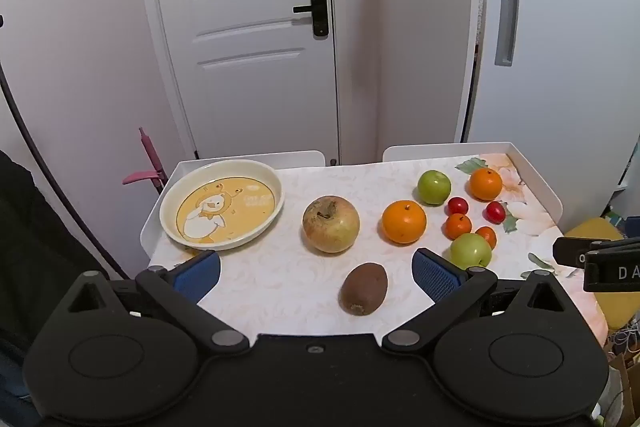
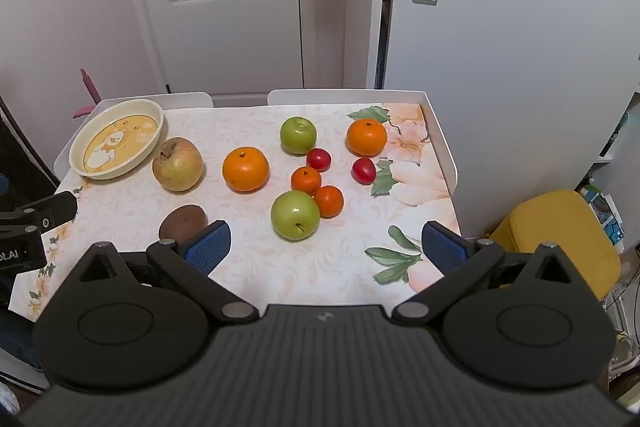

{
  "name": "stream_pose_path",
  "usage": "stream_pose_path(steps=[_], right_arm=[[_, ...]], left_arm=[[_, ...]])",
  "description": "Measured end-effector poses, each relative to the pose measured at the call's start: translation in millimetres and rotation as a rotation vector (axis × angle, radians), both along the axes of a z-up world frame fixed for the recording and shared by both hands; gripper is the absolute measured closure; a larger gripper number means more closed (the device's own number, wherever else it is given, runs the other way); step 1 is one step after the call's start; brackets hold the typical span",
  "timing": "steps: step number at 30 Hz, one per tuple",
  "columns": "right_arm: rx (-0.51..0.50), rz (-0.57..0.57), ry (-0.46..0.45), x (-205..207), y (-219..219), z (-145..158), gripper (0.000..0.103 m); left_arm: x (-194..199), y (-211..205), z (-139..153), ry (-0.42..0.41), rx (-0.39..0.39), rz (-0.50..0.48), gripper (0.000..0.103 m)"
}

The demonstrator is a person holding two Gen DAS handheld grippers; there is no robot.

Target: Organize fruits

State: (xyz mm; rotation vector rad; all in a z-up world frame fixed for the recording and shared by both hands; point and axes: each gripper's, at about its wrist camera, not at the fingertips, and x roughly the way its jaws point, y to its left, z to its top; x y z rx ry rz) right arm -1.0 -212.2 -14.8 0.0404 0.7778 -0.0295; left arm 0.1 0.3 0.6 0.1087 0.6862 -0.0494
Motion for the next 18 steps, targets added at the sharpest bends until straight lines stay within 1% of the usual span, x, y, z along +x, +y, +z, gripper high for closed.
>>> stream_pose_path(steps=[4,9,18], right_arm=[[0.003,0.001,-0.001,-0.5,-0.6,0.3,0.000],[0.005,0.000,-0.001,-1.6,-1.4,0.6,0.000],[0.005,-0.002,-0.003,-2.6,-3.5,1.3,0.000]], left_arm=[[-0.9,0.5,1.5,-0.020,-0.012,-0.003,0.000],[-0.8,8.0,0.2,-0.018,-0.015,-0.001,0.000],[-2.8,3.4,-3.5,-0.026,0.001,-0.002,0.000]])
